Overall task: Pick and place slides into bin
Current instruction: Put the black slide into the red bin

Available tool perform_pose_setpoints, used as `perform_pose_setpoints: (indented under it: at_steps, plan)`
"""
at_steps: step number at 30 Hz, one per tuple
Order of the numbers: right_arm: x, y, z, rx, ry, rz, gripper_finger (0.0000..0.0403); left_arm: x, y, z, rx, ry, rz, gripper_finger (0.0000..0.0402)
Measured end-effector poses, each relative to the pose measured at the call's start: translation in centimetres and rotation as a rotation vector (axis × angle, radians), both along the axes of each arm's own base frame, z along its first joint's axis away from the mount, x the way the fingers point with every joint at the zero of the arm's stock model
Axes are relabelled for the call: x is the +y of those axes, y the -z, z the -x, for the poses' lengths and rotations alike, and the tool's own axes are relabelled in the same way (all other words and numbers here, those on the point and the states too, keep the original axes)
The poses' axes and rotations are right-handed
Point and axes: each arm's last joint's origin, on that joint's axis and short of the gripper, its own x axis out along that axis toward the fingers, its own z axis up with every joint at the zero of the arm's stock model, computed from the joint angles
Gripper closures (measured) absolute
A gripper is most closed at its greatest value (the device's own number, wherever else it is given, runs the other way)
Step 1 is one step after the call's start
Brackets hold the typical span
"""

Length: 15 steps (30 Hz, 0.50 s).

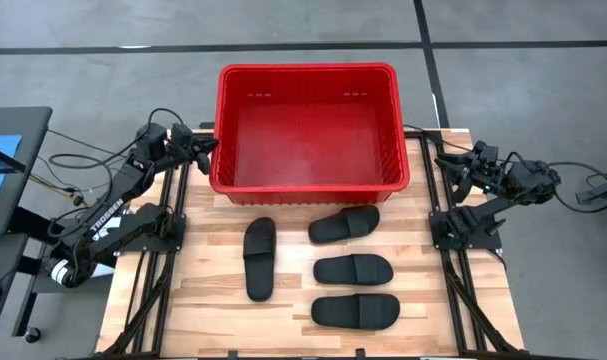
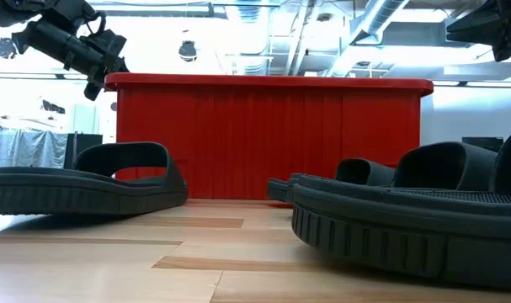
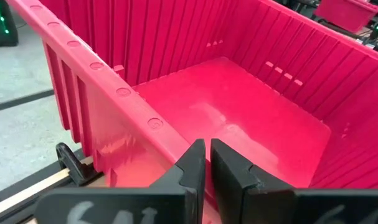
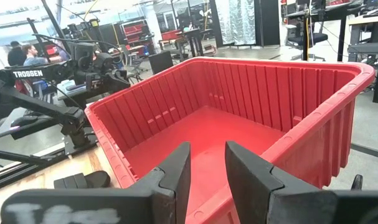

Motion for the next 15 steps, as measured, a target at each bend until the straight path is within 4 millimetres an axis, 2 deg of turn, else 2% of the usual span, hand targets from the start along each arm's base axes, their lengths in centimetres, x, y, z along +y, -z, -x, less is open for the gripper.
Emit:
perform_pose_setpoints:
  at_steps: [9,15]
  plan:
    - [0.0,0.0,0.0,0.0,0.0,0.0,0.0312,-0.1,-0.7,-0.2,-0.024,0.082,-0.066,0.0381]
    - [0.0,0.0,0.0,0.0,0.0,0.0,0.0312,-1.7,-6.1,0.0,-0.16,0.32,-0.186,0.0381]
